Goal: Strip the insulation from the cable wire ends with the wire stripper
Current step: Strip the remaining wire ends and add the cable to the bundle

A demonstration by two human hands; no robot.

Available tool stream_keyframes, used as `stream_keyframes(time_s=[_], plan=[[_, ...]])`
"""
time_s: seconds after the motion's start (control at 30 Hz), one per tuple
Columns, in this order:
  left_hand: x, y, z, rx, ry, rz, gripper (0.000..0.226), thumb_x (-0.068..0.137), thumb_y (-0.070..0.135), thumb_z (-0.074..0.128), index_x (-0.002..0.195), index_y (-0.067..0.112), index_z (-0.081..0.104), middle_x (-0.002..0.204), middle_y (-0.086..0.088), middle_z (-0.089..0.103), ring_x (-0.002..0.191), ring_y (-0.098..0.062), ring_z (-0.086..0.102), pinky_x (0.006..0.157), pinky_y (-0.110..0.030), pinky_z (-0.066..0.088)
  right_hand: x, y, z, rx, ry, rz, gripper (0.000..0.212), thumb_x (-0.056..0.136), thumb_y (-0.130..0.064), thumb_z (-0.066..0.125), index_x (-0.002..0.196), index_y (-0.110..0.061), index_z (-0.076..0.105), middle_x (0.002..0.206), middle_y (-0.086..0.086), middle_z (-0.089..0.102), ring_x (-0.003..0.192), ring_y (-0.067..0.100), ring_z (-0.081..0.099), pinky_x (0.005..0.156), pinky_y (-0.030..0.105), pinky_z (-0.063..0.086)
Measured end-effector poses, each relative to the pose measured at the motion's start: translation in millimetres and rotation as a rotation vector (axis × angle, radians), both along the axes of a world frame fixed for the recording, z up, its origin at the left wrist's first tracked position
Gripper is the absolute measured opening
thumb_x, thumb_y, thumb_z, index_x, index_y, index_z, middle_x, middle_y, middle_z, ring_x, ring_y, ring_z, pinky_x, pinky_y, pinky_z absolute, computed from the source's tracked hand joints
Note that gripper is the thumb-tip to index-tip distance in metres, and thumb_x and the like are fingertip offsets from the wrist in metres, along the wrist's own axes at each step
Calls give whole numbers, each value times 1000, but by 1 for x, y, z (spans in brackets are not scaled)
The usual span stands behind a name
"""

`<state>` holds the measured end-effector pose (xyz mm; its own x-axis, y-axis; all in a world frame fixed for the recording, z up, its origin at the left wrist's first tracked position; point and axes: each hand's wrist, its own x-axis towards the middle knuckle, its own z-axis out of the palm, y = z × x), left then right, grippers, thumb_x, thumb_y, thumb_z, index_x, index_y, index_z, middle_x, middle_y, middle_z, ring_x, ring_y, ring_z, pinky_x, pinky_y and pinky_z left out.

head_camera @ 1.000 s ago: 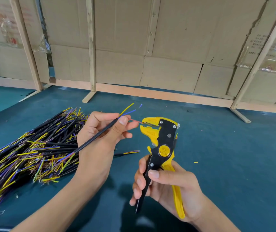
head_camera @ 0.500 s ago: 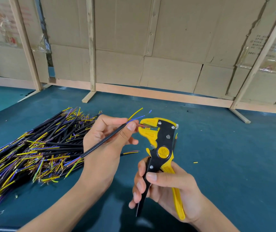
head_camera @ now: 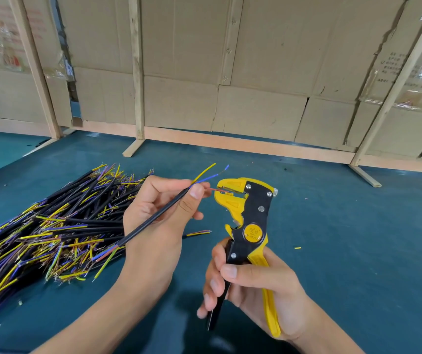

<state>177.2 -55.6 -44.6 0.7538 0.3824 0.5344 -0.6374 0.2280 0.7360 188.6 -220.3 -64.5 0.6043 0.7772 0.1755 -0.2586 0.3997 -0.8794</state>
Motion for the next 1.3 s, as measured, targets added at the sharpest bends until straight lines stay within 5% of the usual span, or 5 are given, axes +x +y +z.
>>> stream_keyframes(time_s=[0.8, 1.1, 1.3], plan=[[-3, 0, 3, 57, 48, 93, 9, 85, 25, 75, 86, 29, 67, 95, -6, 78, 76, -14, 68, 65, -20, 51, -2, -1, 3, -29, -47, -31, 11, 90, -8, 60, 81, -4, 55, 69, 14, 53, 63, 29, 60, 71, 47, 56], [-4, -1, 4, 50, 32, 111, 9, 83, 26, 76, 84, 29, 67, 94, -7, 78, 76, -16, 68, 67, -21, 52, -6, 0, 6, -24, -12, -50, 18, 91, -13, 61, 76, -5, 54, 61, 11, 51, 53, 26, 55, 59, 40, 55], [-1, 0, -1, 29, 47, 93, 13, 84, 17, 77, 83, 27, 68, 93, -9, 77, 79, -18, 70, 67, -20, 51, -7, 5, 4, -50, 25, -268, 35, 80, -20, 70, 62, -9, 42, 46, 6, 37, 35, 19, 37, 38, 23, 40]])
